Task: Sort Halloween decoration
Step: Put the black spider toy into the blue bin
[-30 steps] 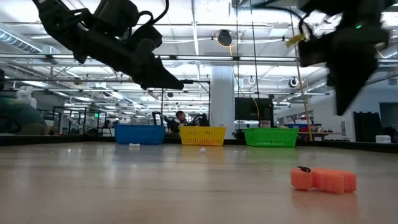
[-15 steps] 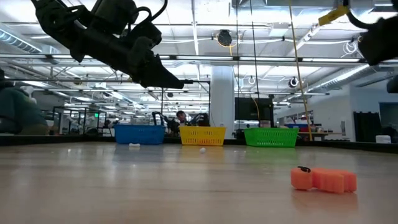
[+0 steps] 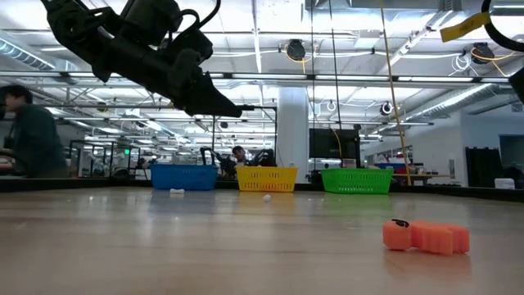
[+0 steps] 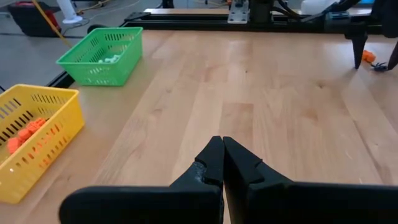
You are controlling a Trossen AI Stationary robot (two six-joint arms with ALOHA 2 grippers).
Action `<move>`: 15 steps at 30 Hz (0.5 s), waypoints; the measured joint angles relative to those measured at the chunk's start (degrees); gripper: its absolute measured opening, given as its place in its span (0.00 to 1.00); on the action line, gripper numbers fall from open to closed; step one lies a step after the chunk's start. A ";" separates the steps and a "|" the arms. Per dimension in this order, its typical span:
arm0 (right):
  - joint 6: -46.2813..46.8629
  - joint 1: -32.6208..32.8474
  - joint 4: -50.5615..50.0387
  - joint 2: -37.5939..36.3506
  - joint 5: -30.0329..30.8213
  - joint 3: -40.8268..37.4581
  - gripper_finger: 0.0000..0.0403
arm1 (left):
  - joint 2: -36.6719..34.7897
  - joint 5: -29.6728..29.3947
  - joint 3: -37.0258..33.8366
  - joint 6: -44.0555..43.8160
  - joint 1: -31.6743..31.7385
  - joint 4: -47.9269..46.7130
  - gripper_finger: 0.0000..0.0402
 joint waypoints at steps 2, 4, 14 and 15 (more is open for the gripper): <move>-0.74 0.32 -0.11 0.63 0.25 -0.03 0.56 | 0.00 -0.15 0.02 0.00 0.00 -0.18 0.00; -1.56 0.34 -0.81 1.40 0.18 -0.05 0.55 | 0.00 -0.60 0.02 0.44 0.00 -0.76 0.00; -6.35 0.05 -5.85 4.16 0.55 -0.04 0.49 | 0.00 -5.53 0.02 1.05 0.98 -5.79 0.00; -6.76 -0.23 -5.98 4.16 0.51 -0.04 0.48 | 0.00 -5.55 0.02 1.05 1.03 -5.81 0.00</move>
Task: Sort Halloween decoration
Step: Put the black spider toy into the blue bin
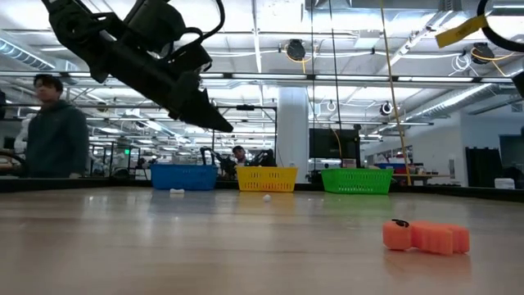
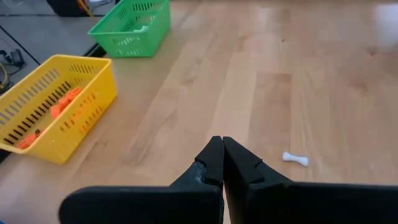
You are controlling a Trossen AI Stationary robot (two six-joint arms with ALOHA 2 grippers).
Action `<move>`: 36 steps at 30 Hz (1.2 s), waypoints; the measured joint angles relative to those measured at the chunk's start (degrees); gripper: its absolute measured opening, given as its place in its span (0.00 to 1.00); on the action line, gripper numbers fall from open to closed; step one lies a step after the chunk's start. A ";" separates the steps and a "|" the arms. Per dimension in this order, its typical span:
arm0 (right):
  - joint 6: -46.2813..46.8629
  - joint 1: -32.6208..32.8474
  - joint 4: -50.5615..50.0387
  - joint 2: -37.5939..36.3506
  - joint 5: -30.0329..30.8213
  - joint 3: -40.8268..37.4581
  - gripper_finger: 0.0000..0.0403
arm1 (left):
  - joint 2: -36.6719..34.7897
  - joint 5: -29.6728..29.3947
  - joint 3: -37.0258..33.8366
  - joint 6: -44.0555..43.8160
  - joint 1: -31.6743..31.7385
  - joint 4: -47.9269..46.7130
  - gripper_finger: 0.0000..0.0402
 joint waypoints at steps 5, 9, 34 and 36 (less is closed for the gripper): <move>-1.31 -1.53 0.27 -0.13 -0.46 -0.18 0.37 | 0.00 0.01 0.00 0.00 0.00 -0.26 0.00; -2.48 -2.29 0.41 -0.15 -0.65 -0.27 0.24 | 0.00 0.00 0.00 0.00 -0.01 -0.32 0.00; -20.75 -18.92 19.17 -7.56 20.17 1.77 0.00 | -3.25 0.30 -14.33 -6.01 -1.91 15.53 0.00; -24.24 -22.38 24.01 -7.56 22.83 1.86 0.00 | -5.20 0.14 -15.49 -6.00 -2.59 15.65 0.00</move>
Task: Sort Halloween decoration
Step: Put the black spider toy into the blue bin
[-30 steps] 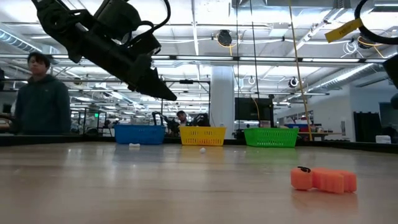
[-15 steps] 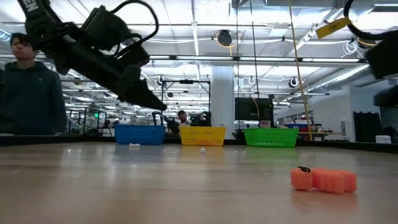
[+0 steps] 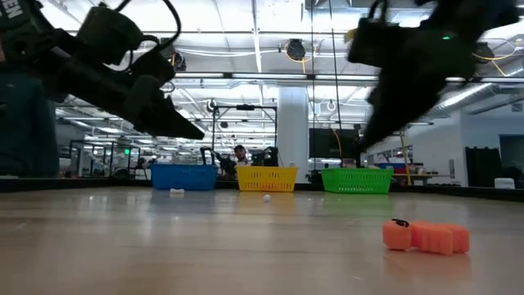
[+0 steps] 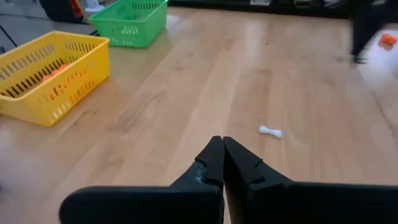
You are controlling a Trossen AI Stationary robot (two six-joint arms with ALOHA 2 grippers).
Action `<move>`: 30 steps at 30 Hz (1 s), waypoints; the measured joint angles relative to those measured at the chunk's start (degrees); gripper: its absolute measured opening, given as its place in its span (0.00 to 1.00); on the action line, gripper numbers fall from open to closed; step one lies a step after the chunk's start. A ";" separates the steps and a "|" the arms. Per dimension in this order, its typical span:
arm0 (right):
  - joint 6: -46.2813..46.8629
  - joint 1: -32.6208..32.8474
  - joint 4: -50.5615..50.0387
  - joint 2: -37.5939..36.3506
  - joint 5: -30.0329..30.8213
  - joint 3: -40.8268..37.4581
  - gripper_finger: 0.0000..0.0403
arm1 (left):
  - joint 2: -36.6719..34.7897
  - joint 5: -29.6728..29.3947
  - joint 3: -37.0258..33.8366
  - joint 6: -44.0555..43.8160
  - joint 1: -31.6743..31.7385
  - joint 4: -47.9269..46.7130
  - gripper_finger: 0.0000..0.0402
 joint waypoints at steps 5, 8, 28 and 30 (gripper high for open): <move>-6.33 -8.28 14.57 0.87 2.75 0.02 0.00 | -5.26 -1.65 -3.80 0.00 -1.48 1.10 0.00; -9.38 -13.20 23.87 2.16 2.63 0.07 0.00 | -8.10 -2.74 -5.61 -0.05 -2.04 1.01 0.00; -22.98 -39.60 9.63 34.73 -10.99 47.81 0.00 | -15.26 -3.02 -9.64 1.51 -2.42 1.84 0.00; -22.87 -40.55 7.90 38.24 -11.07 52.46 0.00 | -15.24 -3.00 -9.64 1.50 -2.42 1.80 0.00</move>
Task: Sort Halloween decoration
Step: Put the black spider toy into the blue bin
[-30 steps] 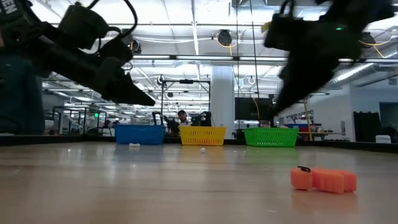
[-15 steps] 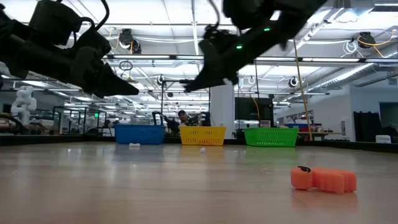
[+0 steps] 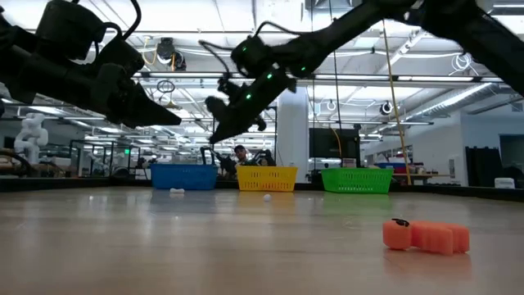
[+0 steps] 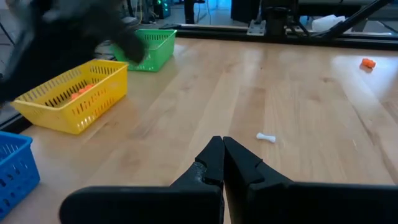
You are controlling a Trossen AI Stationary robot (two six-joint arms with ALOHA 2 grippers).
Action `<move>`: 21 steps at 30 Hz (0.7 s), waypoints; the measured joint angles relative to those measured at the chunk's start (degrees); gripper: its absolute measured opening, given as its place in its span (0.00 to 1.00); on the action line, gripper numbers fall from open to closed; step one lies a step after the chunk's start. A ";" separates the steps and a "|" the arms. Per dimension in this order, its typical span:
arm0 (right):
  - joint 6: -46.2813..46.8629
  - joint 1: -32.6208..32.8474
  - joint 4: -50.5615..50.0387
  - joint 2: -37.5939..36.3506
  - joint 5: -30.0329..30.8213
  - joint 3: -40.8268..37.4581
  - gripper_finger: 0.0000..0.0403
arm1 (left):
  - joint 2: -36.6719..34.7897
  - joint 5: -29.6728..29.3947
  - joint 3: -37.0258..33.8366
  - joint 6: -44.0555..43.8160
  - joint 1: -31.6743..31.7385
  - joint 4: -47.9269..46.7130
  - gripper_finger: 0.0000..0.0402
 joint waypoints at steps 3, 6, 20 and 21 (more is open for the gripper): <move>0.54 -0.91 -2.74 4.56 -0.36 6.23 0.00 | -0.01 0.01 0.00 0.02 0.00 0.00 0.00; 1.65 -1.52 -4.31 8.50 -1.49 11.41 0.00 | -0.02 0.09 0.00 0.01 0.00 -0.02 0.00; 4.98 -2.64 -7.76 13.17 -2.93 16.11 0.08 | 0.00 0.17 0.00 -0.09 0.00 -1.18 0.00; 4.98 -2.64 -7.97 13.17 -2.93 16.11 0.11 | 0.00 0.17 0.00 -0.09 0.00 -1.18 0.00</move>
